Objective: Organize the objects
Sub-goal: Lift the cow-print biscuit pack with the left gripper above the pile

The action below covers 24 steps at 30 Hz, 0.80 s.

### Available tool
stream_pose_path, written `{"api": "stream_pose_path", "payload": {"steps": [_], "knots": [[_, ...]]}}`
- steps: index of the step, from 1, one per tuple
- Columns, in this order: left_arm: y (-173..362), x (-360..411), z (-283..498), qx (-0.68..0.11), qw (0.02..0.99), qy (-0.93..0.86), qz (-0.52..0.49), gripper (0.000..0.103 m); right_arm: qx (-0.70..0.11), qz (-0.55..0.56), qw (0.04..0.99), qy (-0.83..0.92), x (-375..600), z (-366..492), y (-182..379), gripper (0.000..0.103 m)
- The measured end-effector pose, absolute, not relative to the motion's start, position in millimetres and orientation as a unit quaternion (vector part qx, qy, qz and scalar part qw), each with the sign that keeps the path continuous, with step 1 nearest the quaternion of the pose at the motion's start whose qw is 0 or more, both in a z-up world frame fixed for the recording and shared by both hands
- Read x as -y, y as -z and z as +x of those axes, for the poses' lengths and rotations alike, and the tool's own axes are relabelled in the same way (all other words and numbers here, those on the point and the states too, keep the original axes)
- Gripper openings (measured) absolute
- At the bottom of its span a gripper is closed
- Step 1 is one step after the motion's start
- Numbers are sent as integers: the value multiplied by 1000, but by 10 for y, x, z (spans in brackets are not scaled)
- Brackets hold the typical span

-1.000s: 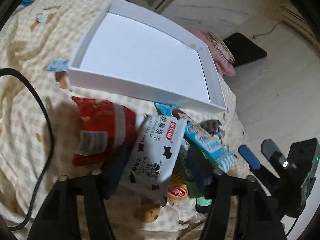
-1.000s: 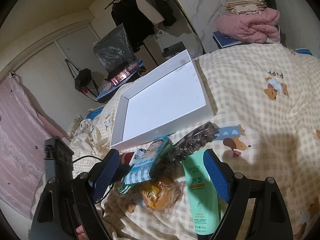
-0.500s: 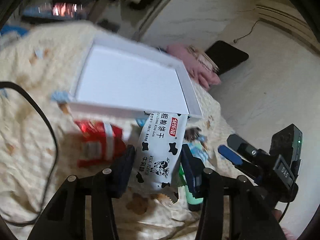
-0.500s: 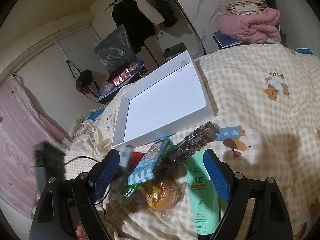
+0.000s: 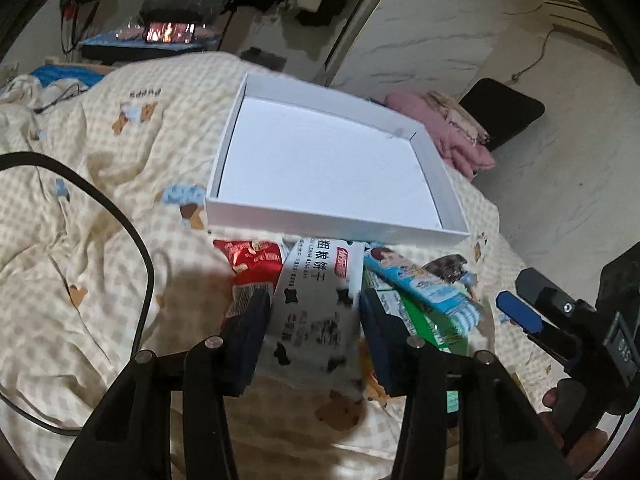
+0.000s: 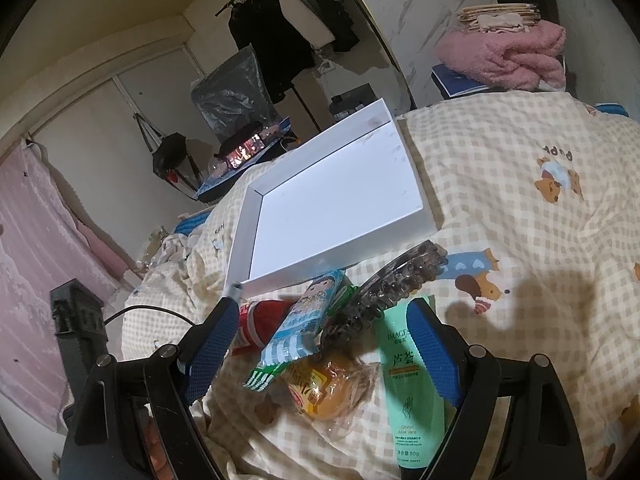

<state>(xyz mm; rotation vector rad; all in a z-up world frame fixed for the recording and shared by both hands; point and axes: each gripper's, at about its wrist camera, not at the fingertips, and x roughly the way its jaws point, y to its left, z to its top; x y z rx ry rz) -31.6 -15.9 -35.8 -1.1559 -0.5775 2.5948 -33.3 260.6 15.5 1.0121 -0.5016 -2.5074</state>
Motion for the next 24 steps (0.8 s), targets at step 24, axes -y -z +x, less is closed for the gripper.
{"api": "stream_pose_path", "payload": {"steps": [24], "knots": [[633,-174,-427,104,95,-871,-470,66,168,371,203,890,-2552,-357,-100,87]]}}
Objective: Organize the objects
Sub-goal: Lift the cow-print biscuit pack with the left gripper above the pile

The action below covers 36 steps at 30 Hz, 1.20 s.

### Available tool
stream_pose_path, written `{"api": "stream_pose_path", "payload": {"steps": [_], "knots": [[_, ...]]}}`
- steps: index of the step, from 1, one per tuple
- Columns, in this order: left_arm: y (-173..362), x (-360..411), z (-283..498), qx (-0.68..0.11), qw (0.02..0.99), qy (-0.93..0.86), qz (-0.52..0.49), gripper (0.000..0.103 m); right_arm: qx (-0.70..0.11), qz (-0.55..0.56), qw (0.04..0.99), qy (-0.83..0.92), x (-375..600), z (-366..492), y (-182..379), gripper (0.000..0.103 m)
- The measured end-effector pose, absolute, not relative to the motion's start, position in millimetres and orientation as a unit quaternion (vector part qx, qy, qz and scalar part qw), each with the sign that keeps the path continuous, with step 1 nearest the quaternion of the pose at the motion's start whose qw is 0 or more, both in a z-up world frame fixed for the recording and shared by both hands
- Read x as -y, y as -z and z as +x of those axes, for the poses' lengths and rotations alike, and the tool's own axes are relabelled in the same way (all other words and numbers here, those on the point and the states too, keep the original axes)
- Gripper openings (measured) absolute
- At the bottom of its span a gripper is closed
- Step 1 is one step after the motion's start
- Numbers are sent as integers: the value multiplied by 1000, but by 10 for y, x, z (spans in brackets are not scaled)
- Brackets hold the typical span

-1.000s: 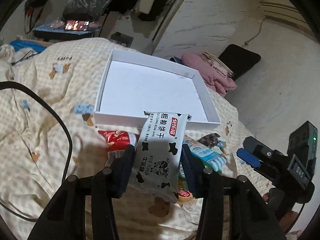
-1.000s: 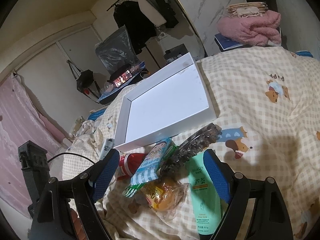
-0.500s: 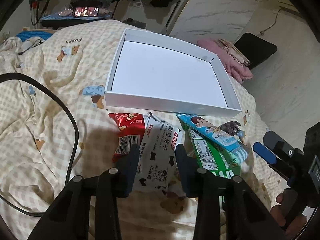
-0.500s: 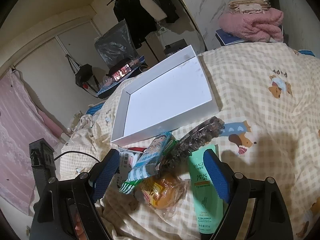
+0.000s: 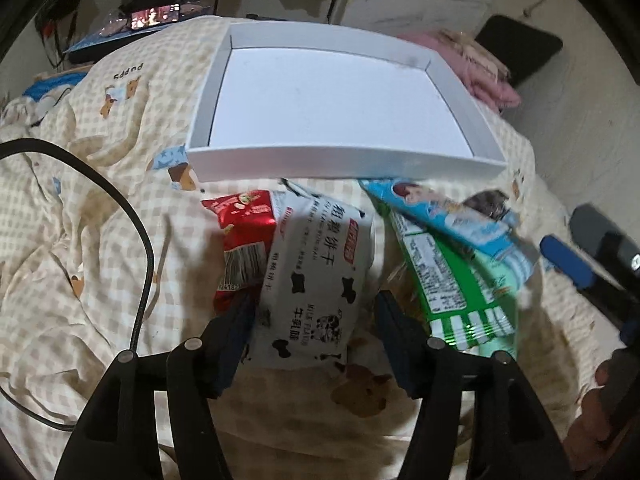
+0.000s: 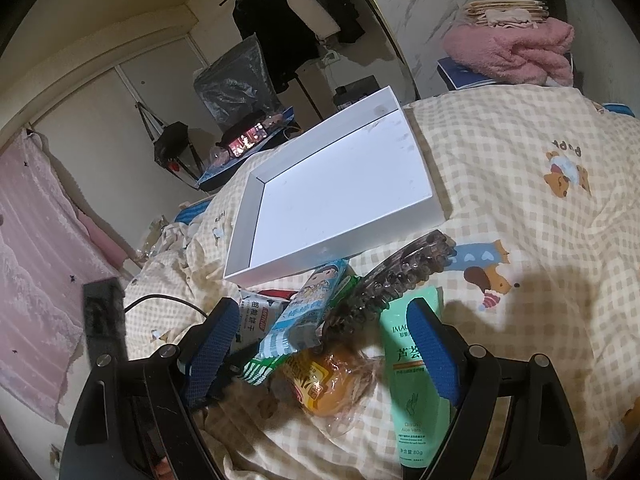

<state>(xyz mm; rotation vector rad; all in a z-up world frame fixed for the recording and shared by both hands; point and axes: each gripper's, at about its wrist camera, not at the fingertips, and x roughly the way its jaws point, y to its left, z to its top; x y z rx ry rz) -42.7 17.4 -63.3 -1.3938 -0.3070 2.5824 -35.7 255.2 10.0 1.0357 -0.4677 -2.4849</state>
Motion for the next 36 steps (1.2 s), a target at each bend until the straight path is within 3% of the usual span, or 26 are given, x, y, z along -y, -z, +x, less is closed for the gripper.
{"api": "stream_pose_path", "payload": {"steps": [3,4,5,8,10,12,16,24,25,26,28,36], "knots": [[641,-146,-420,109,96,-873,-466,66,166,371,204,891,-2551,-363,-97,87],[637,-139,-410,111,96,-874,-463,57,167,371,204,890,-2551,-360,-97,87],[630,-134,-399,110,94,-876,-460,38,167,372,204,890,-2549,-360,-95,87],[568,-75,-358,122,101,-882,-443,31,167,371,204,890,-2544,-358,-96,87],[597,-60,-385,127,105,-877,-451,32,166,371,206,890,-2541,-360,-94,87],[630,-82,-408,122,101,-873,-461,41,165,372,207,890,-2531,-366,-84,87],[648,-256,-415,80,103,-872,-473,71,161,375,209,889,-2528,-365,-86,87],[716,-445,-447,13,69,-874,-481,72,155,375,209,890,-2503,-363,-86,87],[717,-440,-441,12,69,-874,-480,59,153,375,209,890,-2499,-364,-87,87],[706,-440,-424,13,74,-876,-476,54,152,375,209,890,-2496,-364,-87,87],[649,-433,-378,13,77,-884,-461,53,151,374,208,891,-2496,-360,-85,87],[310,60,-199,149,119,-909,-369,53,162,369,210,891,-2522,-351,-99,87]]}}
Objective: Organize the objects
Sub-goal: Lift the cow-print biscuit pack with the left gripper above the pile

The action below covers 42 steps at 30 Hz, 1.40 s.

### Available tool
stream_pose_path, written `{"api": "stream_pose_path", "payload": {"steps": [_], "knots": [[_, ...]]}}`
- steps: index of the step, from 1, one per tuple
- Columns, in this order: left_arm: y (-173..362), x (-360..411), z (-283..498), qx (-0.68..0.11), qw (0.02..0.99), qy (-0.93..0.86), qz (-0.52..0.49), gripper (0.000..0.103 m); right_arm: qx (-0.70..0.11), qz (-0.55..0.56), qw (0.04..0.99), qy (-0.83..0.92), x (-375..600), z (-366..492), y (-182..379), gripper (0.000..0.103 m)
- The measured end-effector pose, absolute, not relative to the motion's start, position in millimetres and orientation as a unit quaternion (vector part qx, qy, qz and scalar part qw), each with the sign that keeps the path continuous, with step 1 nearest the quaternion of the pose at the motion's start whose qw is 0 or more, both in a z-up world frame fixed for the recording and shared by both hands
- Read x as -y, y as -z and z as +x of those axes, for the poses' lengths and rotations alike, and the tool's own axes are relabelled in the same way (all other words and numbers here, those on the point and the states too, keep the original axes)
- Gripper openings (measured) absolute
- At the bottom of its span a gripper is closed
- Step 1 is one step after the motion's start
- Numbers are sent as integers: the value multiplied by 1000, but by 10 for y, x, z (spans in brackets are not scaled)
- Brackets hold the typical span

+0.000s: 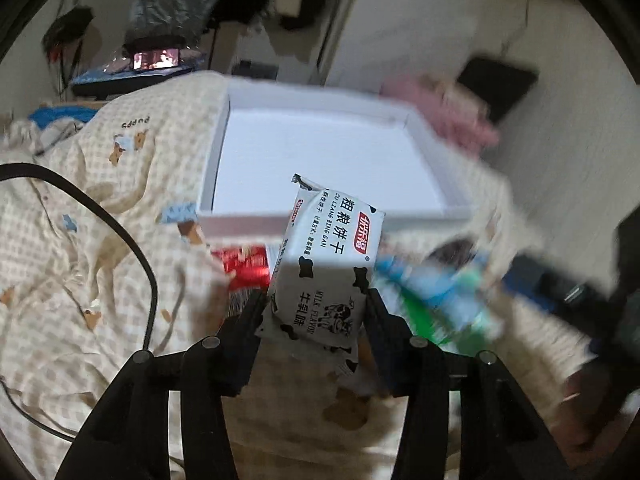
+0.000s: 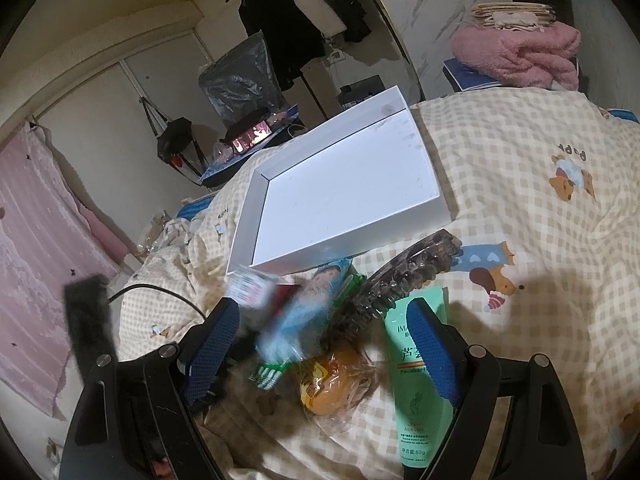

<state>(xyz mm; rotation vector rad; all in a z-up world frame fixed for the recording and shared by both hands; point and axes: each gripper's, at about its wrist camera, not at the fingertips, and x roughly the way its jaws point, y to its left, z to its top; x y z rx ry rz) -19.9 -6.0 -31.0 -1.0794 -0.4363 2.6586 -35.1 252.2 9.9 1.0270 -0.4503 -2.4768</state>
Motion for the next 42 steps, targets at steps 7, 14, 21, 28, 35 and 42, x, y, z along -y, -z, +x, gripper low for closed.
{"api": "stream_pose_path", "payload": {"steps": [7,14,21,28,35,42], "knots": [[198,332,-183,256,179,-891,-328,53,159,375,214,888,-2497,-366,-77,87],[186,249,-165,245,184,-895,-325,53,162,377,216,886,-2494,-365,-75,87],[193,211,-162,234,189,-899,-319,53,174,376,216,884,-2531,-369,-75,87],[244,219,-177,243,195,-891,-330,53,173,369,210,889,-2572,-364,-148,87],[283,124,-175,208,192,-897,-339,53,133,375,164,903,-2669,-442,-474,79],[340,230,-208,223,193,-892,-342,53,48,486,98,867,-2554,-571,-248,51]]}}
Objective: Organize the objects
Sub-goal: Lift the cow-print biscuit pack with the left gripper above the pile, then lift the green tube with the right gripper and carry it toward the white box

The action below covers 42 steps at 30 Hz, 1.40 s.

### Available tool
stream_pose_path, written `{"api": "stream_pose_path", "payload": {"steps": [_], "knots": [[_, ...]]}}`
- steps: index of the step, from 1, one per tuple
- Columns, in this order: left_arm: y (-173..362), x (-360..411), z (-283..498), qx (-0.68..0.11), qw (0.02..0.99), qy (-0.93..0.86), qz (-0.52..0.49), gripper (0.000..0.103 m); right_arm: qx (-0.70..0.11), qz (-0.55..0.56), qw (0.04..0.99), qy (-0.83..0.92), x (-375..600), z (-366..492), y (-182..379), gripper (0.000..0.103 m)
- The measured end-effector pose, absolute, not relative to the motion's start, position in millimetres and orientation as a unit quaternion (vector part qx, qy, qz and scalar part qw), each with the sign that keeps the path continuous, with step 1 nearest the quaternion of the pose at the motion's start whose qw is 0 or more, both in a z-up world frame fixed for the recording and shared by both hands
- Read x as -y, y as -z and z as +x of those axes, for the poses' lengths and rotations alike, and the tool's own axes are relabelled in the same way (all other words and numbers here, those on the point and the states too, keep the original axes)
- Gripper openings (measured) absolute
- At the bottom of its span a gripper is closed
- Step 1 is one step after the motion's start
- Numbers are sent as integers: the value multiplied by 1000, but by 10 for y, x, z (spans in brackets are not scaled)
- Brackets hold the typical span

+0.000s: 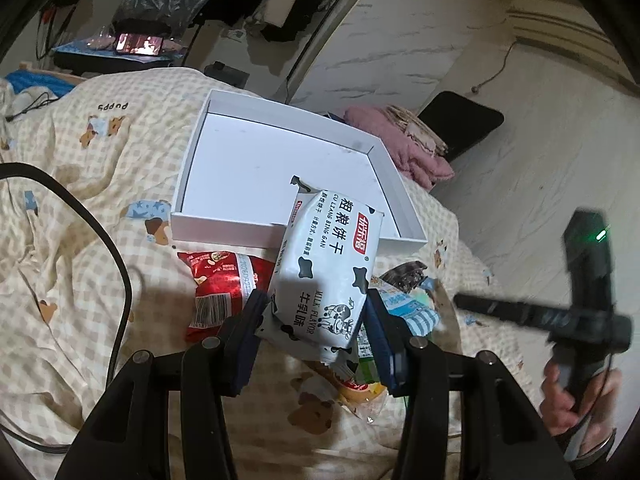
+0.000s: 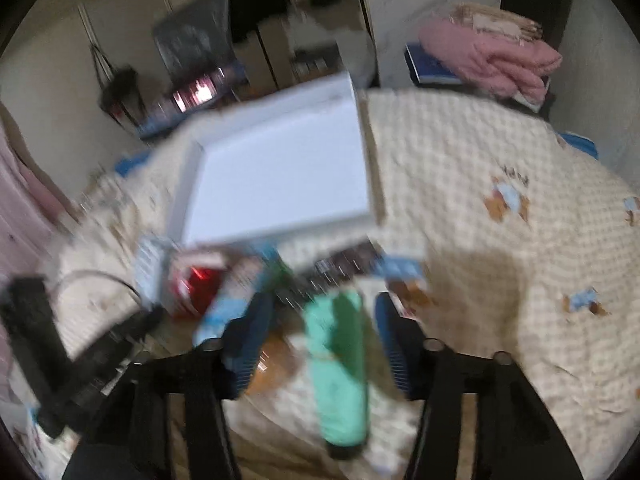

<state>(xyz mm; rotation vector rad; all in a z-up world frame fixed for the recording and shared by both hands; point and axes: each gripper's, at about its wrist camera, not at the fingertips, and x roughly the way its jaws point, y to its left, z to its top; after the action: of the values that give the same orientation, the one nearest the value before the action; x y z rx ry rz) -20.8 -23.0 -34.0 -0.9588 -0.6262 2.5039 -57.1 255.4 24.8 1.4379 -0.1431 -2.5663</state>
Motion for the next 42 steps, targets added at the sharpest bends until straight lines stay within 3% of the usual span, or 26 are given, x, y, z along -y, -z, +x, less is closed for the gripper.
{"api": "stream_pose_path", "payload": {"steps": [3,13,17,19,30,42], "knots": [[333,254,-204,229,195,-892,-338,53,53,525,98,844,-2578,-615,-26,44],[336,246,-214,227,197,-891,-339,53,22,587,71,806,-2499,-495,432,44],[340,247,-220,229,200,-891,-338,53,-53,593,70,801,-2287,-461,599,44],[344,260,-218,232,201,-890,-337,53,-48,591,67,802,-2323,-457,640,42],[353,300,-227,240,199,-889,-336,53,53,479,89,872,-2705,-379,-433,41],[364,310,-229,244,195,-888,-337,53,41,412,176,893,-2106,-215,-707,41]]}}
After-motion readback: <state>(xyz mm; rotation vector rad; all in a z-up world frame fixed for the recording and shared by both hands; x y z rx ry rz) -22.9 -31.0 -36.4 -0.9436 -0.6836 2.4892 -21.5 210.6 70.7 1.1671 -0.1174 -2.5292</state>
